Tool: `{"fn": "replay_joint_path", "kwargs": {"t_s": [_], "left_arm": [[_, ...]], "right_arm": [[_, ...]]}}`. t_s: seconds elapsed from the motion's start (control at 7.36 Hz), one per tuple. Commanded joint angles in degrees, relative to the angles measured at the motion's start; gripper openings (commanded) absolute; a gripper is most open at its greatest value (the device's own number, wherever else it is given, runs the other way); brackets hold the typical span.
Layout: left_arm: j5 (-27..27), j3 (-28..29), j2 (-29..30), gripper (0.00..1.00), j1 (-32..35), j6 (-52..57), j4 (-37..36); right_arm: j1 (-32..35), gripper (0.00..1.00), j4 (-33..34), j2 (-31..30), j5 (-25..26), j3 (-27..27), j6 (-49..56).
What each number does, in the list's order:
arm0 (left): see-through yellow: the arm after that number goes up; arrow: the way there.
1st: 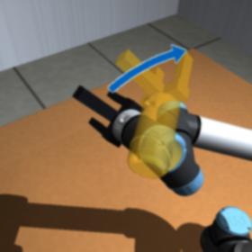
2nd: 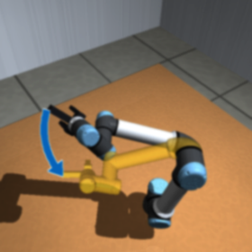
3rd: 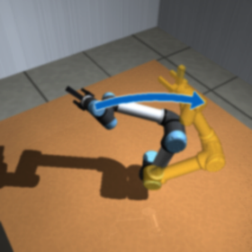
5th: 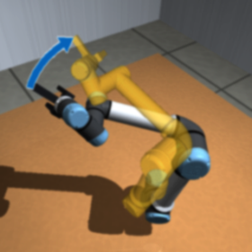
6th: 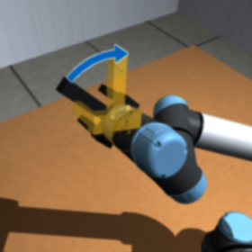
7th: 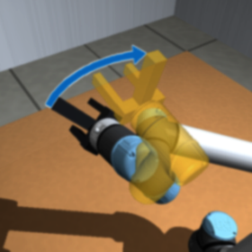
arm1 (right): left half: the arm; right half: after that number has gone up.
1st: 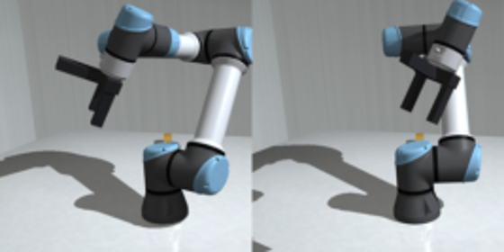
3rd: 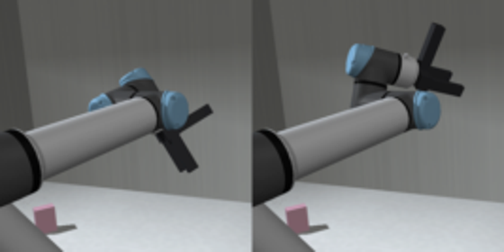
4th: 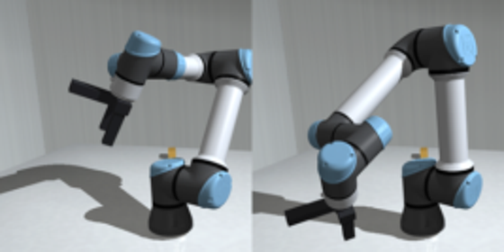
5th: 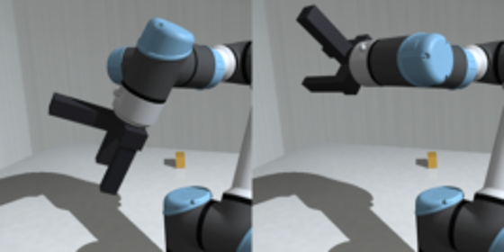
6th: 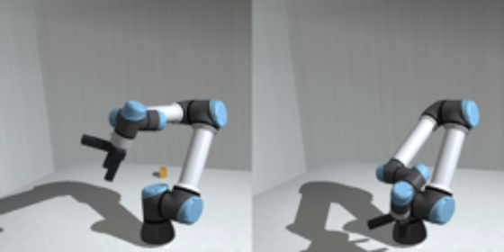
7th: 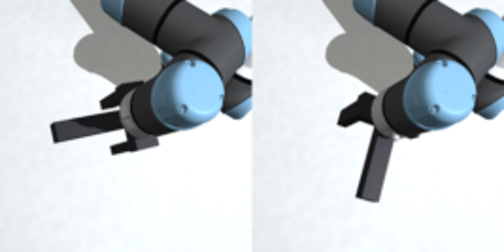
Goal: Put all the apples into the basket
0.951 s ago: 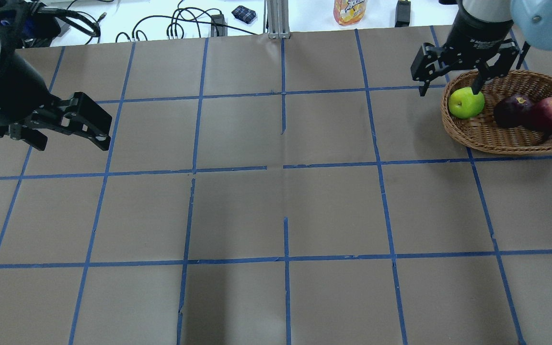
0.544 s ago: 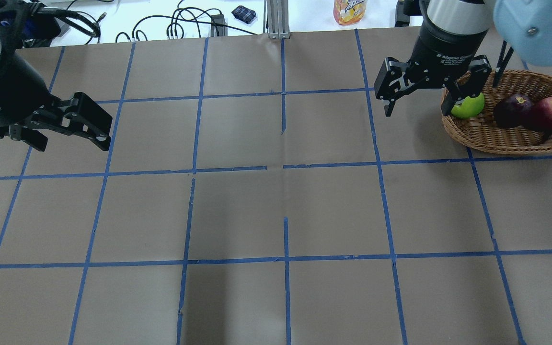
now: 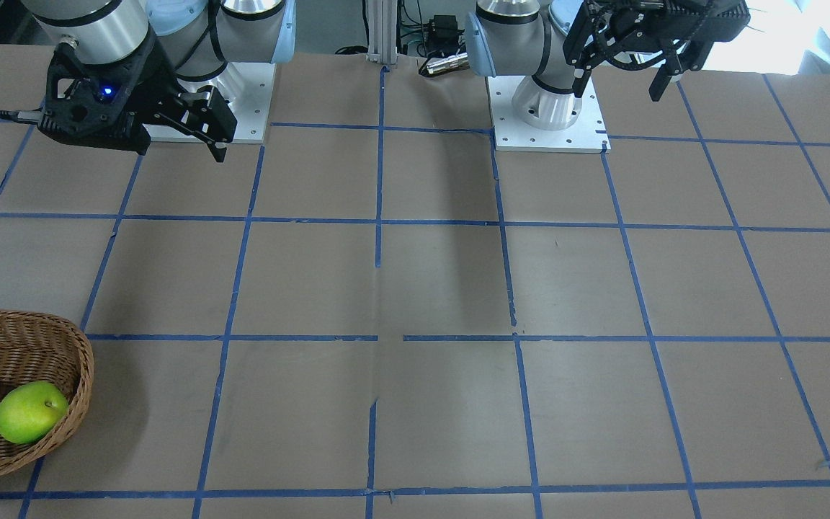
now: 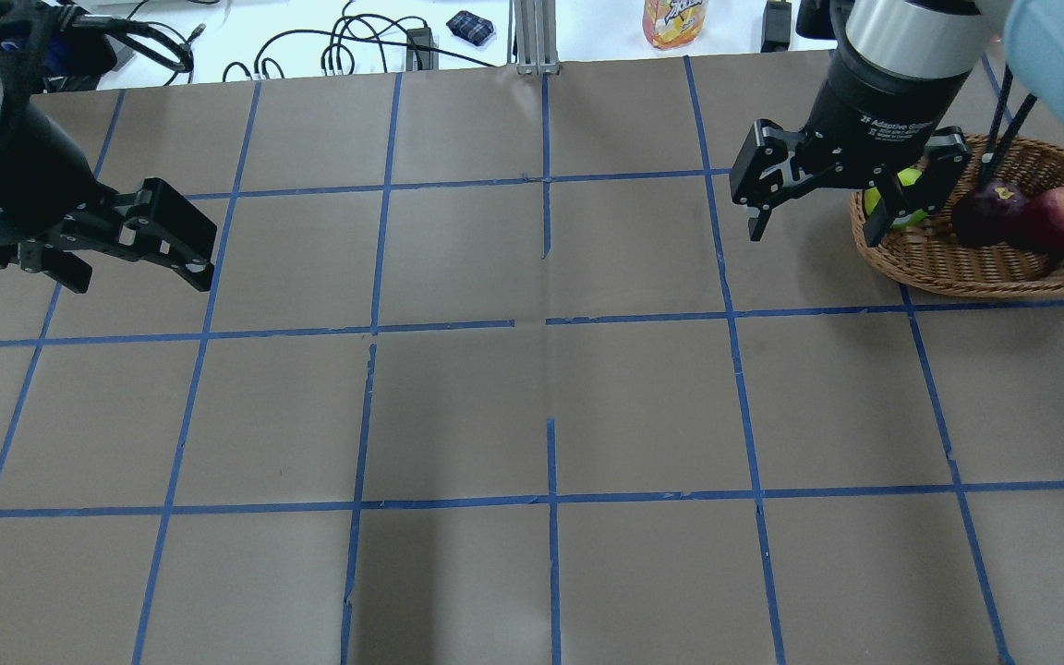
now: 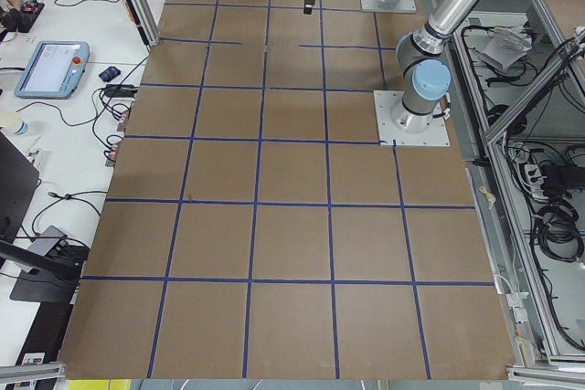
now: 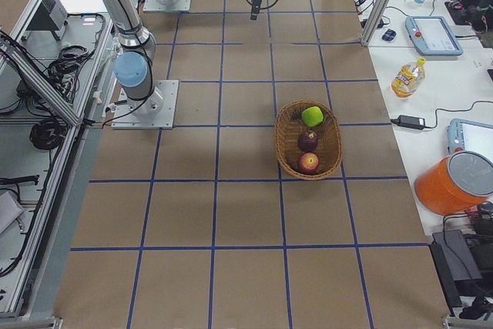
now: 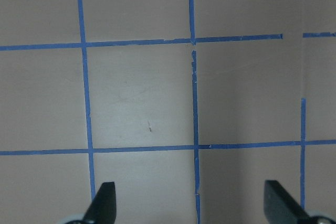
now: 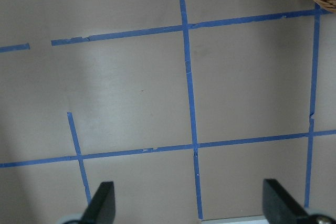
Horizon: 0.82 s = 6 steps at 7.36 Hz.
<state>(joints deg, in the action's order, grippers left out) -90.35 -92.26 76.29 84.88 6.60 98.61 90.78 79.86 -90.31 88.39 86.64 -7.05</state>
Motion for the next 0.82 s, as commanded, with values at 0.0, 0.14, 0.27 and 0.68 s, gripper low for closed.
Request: {"fn": "replay_joint_path", "kwargs": {"t_s": [0.0,0.14,0.27,0.68], "left_arm": [[0.0,0.0,0.0,1.00,0.0,0.0,0.0],[0.0,0.0,0.1,1.00,0.0,0.0,-0.1],[-0.1,0.0,0.1,1.00,0.0,0.0,0.0],[-0.1,0.0,0.3,1.00,0.0,0.0,-0.1]], "right_arm": [[-0.8,1.00,0.7,-0.4,0.1,1.9,-1.7],[-0.9,1.00,0.5,-0.9,0.2,2.2,-1.8],[-0.7,1.00,0.5,-1.8,0.8,2.9,-1.8],[-0.7,1.00,0.7,-2.2,2.0,3.6,-1.0]]}}
